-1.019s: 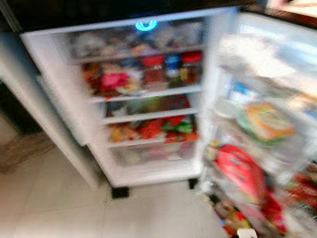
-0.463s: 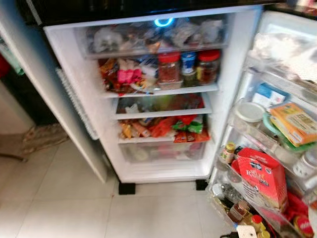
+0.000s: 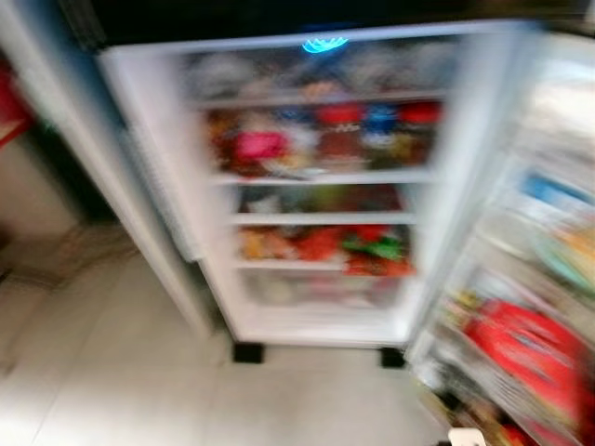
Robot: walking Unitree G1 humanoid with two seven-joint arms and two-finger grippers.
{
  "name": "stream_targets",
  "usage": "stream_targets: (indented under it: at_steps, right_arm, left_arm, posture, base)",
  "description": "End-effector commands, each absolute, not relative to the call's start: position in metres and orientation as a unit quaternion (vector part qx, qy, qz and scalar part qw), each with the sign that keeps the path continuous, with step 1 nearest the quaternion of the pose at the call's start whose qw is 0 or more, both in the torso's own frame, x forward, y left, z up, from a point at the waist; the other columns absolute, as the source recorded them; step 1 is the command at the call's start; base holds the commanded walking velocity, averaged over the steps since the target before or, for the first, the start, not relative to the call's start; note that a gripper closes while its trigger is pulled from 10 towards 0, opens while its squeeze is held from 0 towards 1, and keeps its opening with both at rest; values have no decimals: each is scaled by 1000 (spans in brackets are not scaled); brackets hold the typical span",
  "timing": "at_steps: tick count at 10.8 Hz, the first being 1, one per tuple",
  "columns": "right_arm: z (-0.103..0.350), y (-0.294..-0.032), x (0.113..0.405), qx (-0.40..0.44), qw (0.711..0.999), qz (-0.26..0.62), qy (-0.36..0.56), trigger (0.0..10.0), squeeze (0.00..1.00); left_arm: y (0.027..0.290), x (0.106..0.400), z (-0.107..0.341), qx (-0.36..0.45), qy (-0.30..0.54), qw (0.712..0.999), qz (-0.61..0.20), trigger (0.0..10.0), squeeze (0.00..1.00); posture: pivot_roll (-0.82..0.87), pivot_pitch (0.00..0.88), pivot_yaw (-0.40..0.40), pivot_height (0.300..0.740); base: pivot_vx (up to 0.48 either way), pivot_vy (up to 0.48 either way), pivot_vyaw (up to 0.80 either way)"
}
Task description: Restocking fridge
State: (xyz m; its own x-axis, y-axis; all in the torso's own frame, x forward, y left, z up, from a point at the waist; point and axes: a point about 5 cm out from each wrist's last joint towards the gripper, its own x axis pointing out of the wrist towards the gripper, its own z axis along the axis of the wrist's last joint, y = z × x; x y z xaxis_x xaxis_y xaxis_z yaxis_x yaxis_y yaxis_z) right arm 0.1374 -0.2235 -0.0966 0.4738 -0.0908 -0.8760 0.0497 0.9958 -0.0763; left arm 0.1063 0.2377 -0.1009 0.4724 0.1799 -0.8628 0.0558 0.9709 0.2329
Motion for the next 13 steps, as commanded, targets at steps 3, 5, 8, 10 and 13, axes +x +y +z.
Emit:
stream_targets:
  at_steps: [3, 5, 8, 10, 13]
  right_arm:
    - [-98, -218, 136, -5, 858, -42, 512, 10000, 0]
    - [-98, -218, 137, -5, 858, -41, 512, 10000, 0]
    - [-98, -218, 136, 0, 859, -45, 510, 10000, 0]
    - [-98, -218, 136, -1, 859, -44, 511, 10000, 0]
    - [-98, -218, 136, -1, 858, -43, 511, 10000, 0]
  left_arm:
    - [241, 100, -102, 113, 522, 845, 41, 10000, 0]
    - [241, 100, -102, 114, 522, 845, 41, 10000, 0]
    - [241, 100, -102, 115, 522, 844, 40, 10000, 0]
    - [241, 100, -102, 115, 522, 844, 40, 10000, 0]
    - [241, 100, -102, 115, 522, 844, 39, 10000, 0]
  posture:
    - [-1, 15, 70, 740]
    - [-1, 15, 70, 740]
    - [-3, 8, 73, 740]
    - [-2, 5, 72, 740]
    - [-2, 6, 71, 740]
  base:
    - [398, 0, 160]
    - [403, 0, 0]
    - [401, 0, 0]
    - [401, 0, 0]
    - [400, 0, 0]
